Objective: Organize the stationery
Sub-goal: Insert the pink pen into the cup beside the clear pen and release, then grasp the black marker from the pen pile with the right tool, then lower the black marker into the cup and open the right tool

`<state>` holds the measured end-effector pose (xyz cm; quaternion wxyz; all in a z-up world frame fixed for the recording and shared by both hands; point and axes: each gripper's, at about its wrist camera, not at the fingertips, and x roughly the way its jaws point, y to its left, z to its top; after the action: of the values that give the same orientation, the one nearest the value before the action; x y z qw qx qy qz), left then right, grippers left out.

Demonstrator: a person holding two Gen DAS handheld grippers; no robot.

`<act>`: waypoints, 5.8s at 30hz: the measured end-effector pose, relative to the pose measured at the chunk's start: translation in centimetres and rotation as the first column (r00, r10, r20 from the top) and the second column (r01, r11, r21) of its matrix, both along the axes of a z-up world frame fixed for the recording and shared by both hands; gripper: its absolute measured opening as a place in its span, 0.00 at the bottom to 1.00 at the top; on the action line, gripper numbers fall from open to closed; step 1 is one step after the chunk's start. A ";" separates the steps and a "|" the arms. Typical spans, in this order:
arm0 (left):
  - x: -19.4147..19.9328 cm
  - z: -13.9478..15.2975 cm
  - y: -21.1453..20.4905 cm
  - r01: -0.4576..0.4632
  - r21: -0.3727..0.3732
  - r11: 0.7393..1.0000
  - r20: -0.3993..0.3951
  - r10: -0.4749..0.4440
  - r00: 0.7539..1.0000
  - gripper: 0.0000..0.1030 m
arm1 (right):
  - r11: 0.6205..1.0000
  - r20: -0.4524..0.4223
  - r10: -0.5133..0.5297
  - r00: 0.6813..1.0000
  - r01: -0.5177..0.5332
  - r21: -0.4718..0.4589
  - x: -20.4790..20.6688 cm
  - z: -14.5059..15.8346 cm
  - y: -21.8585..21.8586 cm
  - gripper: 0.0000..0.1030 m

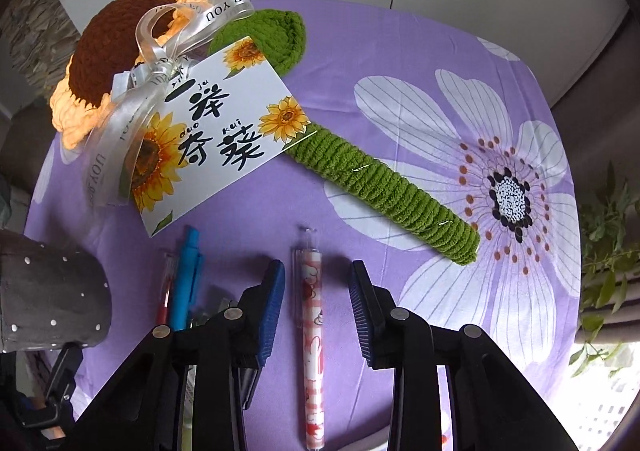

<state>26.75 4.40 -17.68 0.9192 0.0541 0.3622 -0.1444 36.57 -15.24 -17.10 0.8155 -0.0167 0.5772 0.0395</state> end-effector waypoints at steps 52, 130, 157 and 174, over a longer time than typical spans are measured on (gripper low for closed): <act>-0.1 -0.4 0.0 -0.002 0.002 1.000 -0.011 0.002 1.000 0.61 | 0.941 0.322 0.208 0.924 -0.279 0.193 -5.7 11.3 10.2 0.12; 0.1 -0.5 -0.1 -0.003 0.011 1.000 -0.026 0.004 1.000 0.61 | 0.967 0.260 -0.074 0.963 0.005 0.253 -8.0 9.6 0.0 0.14; 0.5 -0.6 -0.1 -0.003 0.006 1.000 -0.044 0.004 0.999 0.61 | 0.843 0.633 0.093 0.769 -0.399 0.361 -3.5 13.6 9.8 0.14; 0.4 -0.8 -0.5 0.002 0.023 1.000 -0.050 0.000 0.999 0.60 | 0.854 0.703 0.036 0.710 -0.388 0.347 -5.2 14.1 9.2 0.14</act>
<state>27.13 3.85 -18.52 0.9092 0.0615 0.3866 -0.1419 31.39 -6.06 -3.01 0.9357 0.1002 0.2085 0.2664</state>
